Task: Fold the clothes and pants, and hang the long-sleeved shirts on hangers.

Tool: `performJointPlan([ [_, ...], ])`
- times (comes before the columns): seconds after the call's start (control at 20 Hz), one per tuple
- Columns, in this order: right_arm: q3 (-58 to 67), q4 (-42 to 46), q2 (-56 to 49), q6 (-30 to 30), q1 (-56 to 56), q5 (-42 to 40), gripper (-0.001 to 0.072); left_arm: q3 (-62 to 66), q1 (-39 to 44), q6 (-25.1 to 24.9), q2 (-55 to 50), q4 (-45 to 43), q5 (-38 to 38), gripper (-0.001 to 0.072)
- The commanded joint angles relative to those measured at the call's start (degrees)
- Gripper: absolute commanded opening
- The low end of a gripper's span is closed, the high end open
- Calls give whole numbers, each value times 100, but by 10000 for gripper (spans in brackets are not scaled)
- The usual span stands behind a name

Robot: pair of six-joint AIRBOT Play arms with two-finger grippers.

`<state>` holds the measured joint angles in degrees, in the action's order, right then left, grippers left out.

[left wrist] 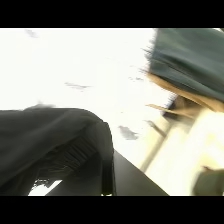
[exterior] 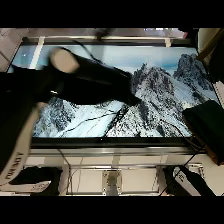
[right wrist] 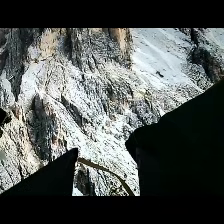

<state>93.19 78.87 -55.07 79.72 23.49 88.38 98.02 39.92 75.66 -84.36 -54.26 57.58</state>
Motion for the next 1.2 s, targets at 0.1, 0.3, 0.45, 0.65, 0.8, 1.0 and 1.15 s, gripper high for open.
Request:
performJointPlan([
  [0.1, -2, 96, -293, 7, 4, -201, 411, 26, 1939, -17, -1840, 1838, -2566, 6],
  [0.3, -7, 83, -699, 7, 4, -256, 411, 111, 1878, -420, -2345, 2739, -2610, 26],
  [0.45, -11, 92, -970, -264, 4, -385, 412, 116, 1158, -623, -2083, 2721, -2376, 707],
  [0.65, -586, 155, -984, -448, 4, -387, 412, 116, -890, -616, -1447, 1753, -833, 700],
  [0.8, -1860, 190, -785, -446, 4, -372, 412, 114, -2782, 330, -1276, 907, 839, 574],
  [1.0, -3934, 184, -162, -546, 7, -730, 522, 9, -5001, 407, -1276, 632, 2490, 500],
  [1.15, -4948, 199, 247, -326, 7, -1128, 595, -186, -6142, 339, -1274, 621, 2822, 458],
])
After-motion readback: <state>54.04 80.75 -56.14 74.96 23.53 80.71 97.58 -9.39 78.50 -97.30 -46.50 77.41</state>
